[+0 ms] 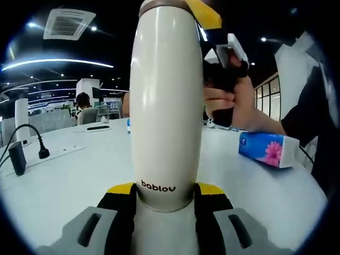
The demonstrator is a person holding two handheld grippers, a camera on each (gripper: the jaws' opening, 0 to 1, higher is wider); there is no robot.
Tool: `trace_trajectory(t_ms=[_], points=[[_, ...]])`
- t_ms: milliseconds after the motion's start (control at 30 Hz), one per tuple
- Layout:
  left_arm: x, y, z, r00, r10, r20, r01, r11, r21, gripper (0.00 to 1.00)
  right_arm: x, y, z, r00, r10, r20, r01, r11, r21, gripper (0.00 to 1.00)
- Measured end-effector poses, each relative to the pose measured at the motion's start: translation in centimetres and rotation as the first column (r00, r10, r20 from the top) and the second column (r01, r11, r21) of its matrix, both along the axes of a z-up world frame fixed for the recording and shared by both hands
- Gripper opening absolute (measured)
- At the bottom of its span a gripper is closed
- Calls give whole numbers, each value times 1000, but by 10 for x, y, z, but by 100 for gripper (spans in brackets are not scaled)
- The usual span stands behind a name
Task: Grasp the water cup twist off the cup lid place the cup lid on the table
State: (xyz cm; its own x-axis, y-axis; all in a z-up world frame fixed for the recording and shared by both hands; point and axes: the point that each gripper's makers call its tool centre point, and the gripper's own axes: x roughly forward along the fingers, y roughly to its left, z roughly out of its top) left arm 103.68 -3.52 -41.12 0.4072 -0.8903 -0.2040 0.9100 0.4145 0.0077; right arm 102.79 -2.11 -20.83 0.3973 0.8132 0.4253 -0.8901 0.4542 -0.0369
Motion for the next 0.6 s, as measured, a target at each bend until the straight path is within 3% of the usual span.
trace_trajectory(t_ms=[600], points=[[2,-1,0,1000,-4,1,4,1000,-2,45,-2,-1,-1,996,90,23,-90,996,-11,45]])
